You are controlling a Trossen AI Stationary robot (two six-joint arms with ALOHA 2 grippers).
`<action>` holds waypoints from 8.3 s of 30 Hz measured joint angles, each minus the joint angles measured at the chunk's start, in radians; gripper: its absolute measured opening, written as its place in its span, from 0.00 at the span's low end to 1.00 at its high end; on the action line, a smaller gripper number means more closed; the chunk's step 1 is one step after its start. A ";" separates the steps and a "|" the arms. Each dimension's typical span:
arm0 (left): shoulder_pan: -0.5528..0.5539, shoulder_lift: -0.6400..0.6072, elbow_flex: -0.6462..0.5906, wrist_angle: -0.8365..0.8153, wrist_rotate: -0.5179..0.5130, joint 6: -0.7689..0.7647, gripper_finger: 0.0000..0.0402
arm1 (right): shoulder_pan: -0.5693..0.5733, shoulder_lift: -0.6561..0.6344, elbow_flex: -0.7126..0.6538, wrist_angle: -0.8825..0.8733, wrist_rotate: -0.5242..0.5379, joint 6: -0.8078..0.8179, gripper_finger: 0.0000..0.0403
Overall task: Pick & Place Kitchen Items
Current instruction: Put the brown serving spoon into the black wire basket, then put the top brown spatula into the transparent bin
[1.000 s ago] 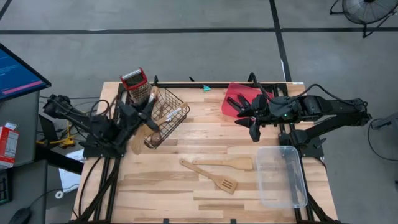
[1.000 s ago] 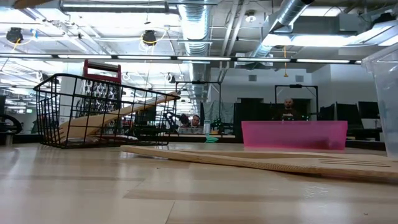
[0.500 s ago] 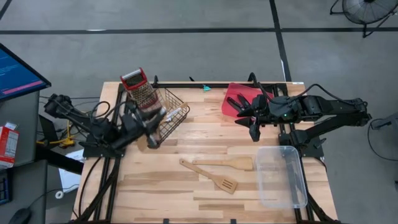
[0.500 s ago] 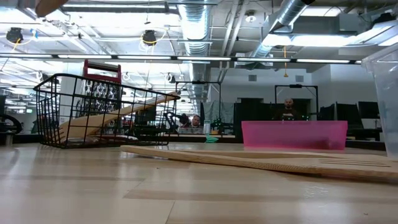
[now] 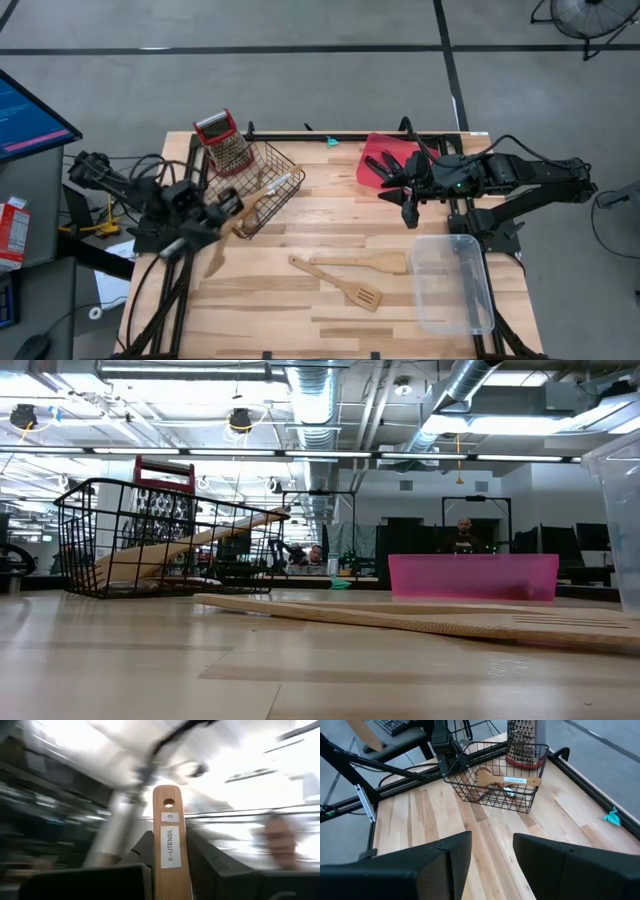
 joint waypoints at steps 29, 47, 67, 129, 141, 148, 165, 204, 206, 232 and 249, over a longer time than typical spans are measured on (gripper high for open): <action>-0.112 0.000 0.250 0.274 0.266 -0.256 0.14 | -0.105 0.000 0.000 0.000 0.000 -0.041 0.40; -0.112 0.077 0.286 0.047 0.393 -0.631 0.14 | -0.145 0.000 0.000 0.000 -0.001 -0.039 0.40; -0.112 0.067 0.286 -0.447 0.452 -0.552 0.15 | -0.144 0.000 0.000 0.000 -0.001 -0.031 0.40; -0.008 0.072 0.286 -1.227 -1.527 0.425 0.15 | -0.144 0.000 0.000 0.000 -0.001 -0.031 0.40; 0.073 0.072 0.286 -1.227 -1.500 0.459 0.15 | -0.144 0.000 0.000 0.000 -0.001 -0.031 0.40; 0.139 0.072 0.286 -1.179 -1.406 0.459 0.15 | -0.144 0.000 0.000 0.000 0.000 -0.031 0.40; 0.474 0.175 0.276 -0.636 -0.787 0.762 0.15 | -0.144 0.000 0.000 0.000 0.000 -0.032 0.40; 0.691 0.461 -0.199 -0.214 -0.679 0.337 0.15 | -0.144 0.000 0.000 0.000 0.000 -0.032 0.40; 0.691 0.461 -0.218 -0.214 -0.679 0.307 0.15 | -0.144 0.000 0.000 0.000 0.000 -0.032 0.40; 0.694 0.461 -0.246 -0.201 -0.679 0.290 0.19 | -0.144 0.000 0.000 0.000 0.000 -0.042 0.40; 0.694 0.458 -0.246 -0.202 -0.670 0.293 0.43 | -0.144 0.000 0.000 0.000 0.000 -0.042 0.40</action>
